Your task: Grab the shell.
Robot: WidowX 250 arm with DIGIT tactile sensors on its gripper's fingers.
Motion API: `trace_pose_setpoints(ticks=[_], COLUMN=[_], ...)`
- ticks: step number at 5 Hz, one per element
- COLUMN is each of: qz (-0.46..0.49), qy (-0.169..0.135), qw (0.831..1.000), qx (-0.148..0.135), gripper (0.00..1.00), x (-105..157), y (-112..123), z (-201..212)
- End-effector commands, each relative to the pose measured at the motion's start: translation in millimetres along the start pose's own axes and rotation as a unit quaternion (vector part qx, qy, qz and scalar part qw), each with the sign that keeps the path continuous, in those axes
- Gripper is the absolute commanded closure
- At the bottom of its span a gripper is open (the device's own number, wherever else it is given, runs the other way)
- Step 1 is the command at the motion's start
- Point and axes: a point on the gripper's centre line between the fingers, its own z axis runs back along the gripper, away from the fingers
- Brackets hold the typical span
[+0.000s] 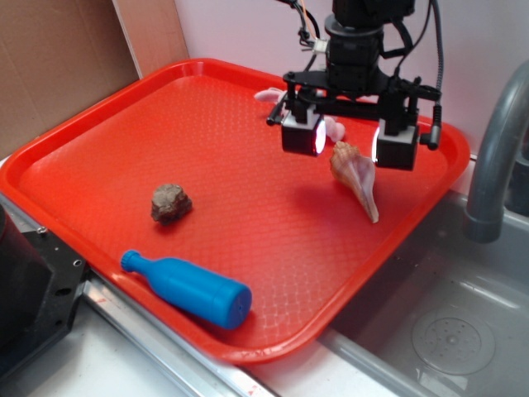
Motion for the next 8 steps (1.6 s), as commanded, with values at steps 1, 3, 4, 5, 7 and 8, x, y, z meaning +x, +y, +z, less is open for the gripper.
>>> trace_pose_setpoints(ticks=[1, 3, 4, 5, 7, 8], qz=[0.001, -0.028, -0.029, -0.039, -0.052, -0.054], qy=[-0.006, 0.013, 0.010, -0.013, -0.061, -0.055], qw=[1.000, 0.999, 0.999, 0.999, 0.994, 0.996], qx=[-0.031, -0.022, -0.020, -0.027, -0.070, -0.036], gripper=[0.00, 1.00, 1.00, 1.00, 1.00, 1.00], x=[2.3, 17.0, 16.5, 11.9, -6.4, -11.4], y=[10.5, 7.2, 5.4, 4.3, 43.0, 57.7], z=[-12.3, -30.8, -29.0, -20.7, 44.2, 95.0])
